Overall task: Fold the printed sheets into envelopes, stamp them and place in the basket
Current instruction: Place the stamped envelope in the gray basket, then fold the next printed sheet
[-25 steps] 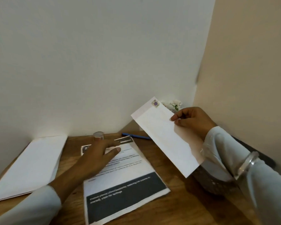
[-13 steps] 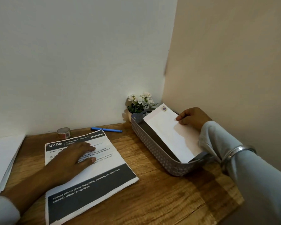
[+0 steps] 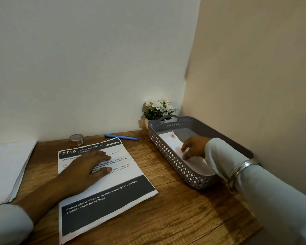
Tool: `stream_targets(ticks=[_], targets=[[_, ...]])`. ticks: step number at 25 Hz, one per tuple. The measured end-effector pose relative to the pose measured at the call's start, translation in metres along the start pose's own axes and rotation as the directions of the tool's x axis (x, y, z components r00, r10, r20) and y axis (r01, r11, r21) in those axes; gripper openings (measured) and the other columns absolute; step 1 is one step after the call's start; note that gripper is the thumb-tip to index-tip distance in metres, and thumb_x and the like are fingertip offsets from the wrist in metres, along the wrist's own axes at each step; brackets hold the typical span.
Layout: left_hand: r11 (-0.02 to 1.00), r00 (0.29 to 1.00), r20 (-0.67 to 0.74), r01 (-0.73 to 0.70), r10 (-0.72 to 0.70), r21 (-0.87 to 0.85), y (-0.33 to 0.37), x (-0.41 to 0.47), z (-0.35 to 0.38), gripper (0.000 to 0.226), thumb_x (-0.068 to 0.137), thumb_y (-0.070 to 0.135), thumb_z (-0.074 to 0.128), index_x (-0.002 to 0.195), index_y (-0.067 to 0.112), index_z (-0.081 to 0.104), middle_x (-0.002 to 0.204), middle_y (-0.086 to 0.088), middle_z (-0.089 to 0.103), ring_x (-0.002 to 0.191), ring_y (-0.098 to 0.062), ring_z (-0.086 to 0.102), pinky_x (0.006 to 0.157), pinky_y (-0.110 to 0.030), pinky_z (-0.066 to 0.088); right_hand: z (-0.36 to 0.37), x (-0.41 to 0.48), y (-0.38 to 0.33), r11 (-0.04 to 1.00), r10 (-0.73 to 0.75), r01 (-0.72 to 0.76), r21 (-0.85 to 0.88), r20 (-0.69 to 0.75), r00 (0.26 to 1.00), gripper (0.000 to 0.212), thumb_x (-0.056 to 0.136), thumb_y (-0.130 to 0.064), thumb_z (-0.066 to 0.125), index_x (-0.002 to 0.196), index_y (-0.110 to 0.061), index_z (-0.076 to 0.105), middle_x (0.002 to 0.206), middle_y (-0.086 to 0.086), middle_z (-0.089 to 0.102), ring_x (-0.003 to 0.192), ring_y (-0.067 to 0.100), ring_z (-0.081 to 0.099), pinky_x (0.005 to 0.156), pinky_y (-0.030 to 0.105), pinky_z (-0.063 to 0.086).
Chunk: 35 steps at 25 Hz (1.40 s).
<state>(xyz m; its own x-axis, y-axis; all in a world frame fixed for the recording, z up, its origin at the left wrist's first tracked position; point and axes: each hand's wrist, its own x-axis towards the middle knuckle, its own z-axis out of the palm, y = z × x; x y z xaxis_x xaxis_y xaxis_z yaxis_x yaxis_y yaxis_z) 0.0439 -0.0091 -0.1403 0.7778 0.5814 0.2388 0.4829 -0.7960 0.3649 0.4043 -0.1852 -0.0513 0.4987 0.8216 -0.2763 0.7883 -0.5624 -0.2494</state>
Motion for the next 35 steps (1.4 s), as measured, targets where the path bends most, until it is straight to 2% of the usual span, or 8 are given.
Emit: stream_targets(ticks=[5,8,11,14,19,24,32,35], targets=[[1.0,1.0,-0.024,-0.003,0.003,0.0,-0.001,0.001,0.002,0.064,0.086,0.073,0.04,0.139,0.037,0.052,0.148,0.011,0.046,0.132,-0.007,0.042,0.107,-0.029,0.037,0.0,-0.003,-0.008,0.986,0.005,-0.002,-0.164,0.015,1.0,0.054,0.087,-0.039,0.076,0.136,-0.024,0.06,0.142,0.001,0.055,0.127,0.023,0.053,0.104,0.034,0.044],[1.0,1.0,-0.013,-0.006,0.006,-0.01,0.003,0.001,0.0,0.067,0.084,0.073,0.042,0.139,0.036,0.051,0.149,0.01,0.046,0.133,-0.007,0.042,0.108,-0.03,0.037,-0.012,-0.015,-0.027,0.965,-0.125,0.078,-0.252,-0.177,0.976,0.052,0.089,-0.044,0.072,0.136,-0.025,0.06,0.142,0.001,0.057,0.126,0.024,0.056,0.105,0.036,0.045],[0.999,1.0,-0.011,0.003,-0.003,-0.039,0.009,0.004,-0.002,0.066,0.082,0.069,0.045,0.138,0.035,0.052,0.148,0.01,0.047,0.133,-0.008,0.042,0.11,-0.033,0.038,-0.027,-0.034,-0.068,0.947,-0.321,0.287,-0.146,-0.34,0.884,0.044,0.091,-0.041,0.07,0.129,-0.022,0.064,0.131,0.001,0.064,0.114,0.02,0.06,0.091,0.031,0.048],[0.998,1.0,-0.012,-0.018,0.017,-0.068,0.01,0.003,-0.007,0.057,0.087,0.067,0.05,0.135,0.036,0.055,0.143,0.013,0.052,0.128,-0.005,0.047,0.108,-0.036,0.044,-0.018,-0.044,-0.122,0.878,-0.452,0.478,-0.003,-0.329,0.829,0.04,0.09,-0.04,0.071,0.125,-0.022,0.066,0.12,-0.003,0.066,0.108,0.014,0.061,0.087,0.027,0.048],[0.991,0.959,-0.273,0.045,-0.077,-0.124,-0.004,-0.004,-0.027,0.028,0.093,0.047,0.062,0.119,0.036,0.066,0.124,0.015,0.063,0.107,-0.006,0.059,0.09,-0.038,0.055,0.037,-0.025,-0.197,0.757,-0.589,0.638,0.141,-0.276,0.76,0.026,0.092,-0.037,0.07,0.114,-0.023,0.07,0.111,-0.005,0.068,0.1,0.012,0.061,0.078,0.024,0.047],[0.982,0.848,-0.501,0.187,-0.174,-0.024,-0.028,-0.004,-0.037,0.02,0.091,0.037,0.067,0.109,0.031,0.07,0.107,0.012,0.067,0.091,-0.006,0.061,0.077,-0.03,0.055,0.077,0.014,-0.223,0.735,-0.603,0.633,0.243,-0.195,0.774,0.019,0.088,-0.036,0.073,0.102,-0.023,0.071,0.1,-0.002,0.071,0.092,0.016,0.066,0.084,0.04,0.057],[0.946,0.831,-0.499,0.319,-0.246,0.064,-0.052,0.011,-0.035,0.022,0.088,0.035,0.066,0.11,0.032,0.067,0.108,0.007,0.065,0.096,-0.014,0.064,0.082,-0.039,0.055,0.106,0.043,-0.221,0.67,-0.62,0.628,0.396,-0.167,0.766,0.025,0.09,-0.024,0.074,0.113,-0.014,0.072,0.102,-0.003,0.068,0.087,0.004,0.06,0.073,0.012,0.046],[0.938,0.832,-0.497,0.334,-0.247,0.094,-0.053,0.015,-0.034,0.02,0.089,0.035,0.066,0.108,0.033,0.066,0.107,0.007,0.064,0.097,-0.014,0.064,0.081,-0.039,0.055,0.108,0.05,-0.22,0.644,-0.619,0.617,0.452,-0.166,0.768,0.023,0.09,-0.022,0.075,0.112,-0.014,0.072,0.096,-0.006,0.067,0.081,0.001,0.059,0.071,0.012,0.045]])
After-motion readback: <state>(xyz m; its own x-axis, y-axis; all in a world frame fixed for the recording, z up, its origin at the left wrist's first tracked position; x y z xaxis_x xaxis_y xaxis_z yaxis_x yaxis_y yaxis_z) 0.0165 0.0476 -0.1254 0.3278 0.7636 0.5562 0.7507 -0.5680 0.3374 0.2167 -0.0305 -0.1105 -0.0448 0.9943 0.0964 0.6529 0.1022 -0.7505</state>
